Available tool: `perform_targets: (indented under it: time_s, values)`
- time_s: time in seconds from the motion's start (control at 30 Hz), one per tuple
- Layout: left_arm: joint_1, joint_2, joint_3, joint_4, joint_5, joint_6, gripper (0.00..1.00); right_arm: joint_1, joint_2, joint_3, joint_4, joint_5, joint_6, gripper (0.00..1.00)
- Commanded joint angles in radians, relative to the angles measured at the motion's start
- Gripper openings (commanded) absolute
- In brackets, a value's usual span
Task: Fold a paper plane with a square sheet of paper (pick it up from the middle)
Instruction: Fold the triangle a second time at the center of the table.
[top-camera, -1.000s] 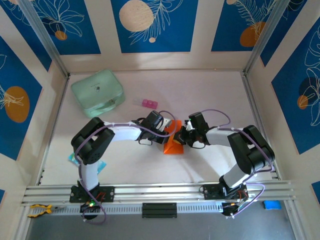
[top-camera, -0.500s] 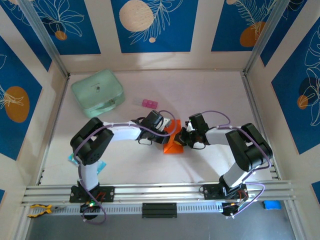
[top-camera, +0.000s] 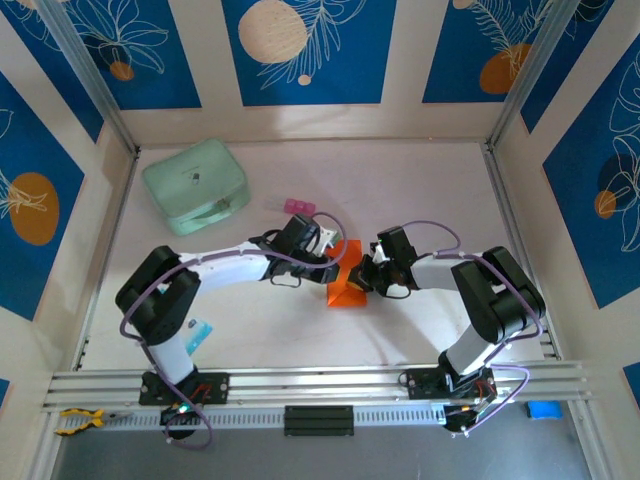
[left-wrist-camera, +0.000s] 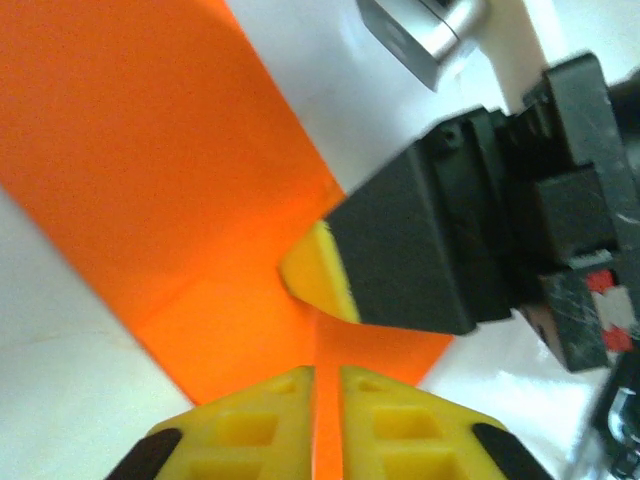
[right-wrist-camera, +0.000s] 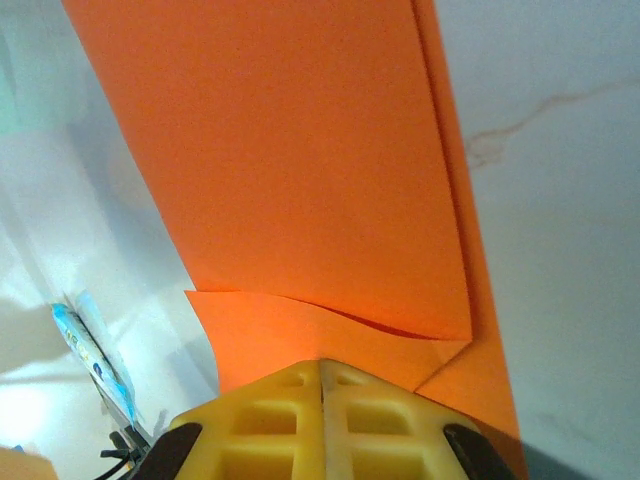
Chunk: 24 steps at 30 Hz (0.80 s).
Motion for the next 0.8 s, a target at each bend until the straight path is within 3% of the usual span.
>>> perform_targets:
  time_s: [0.0,0.43,0.77]
  values:
    - [-0.004,0.062,0.02,-0.004,0.183,-0.026,0.11,-0.002,0.018,-0.033,-0.151,0.103,-0.01,0.0]
    - [-0.012,0.134,0.027,0.049,0.302,-0.077,0.13,-0.006,0.022,-0.041,-0.137,0.092,-0.005,0.0]
    - [-0.023,0.196,0.064,-0.057,0.227,-0.039,0.13,-0.007,0.026,-0.046,-0.132,0.086,-0.006,0.0]
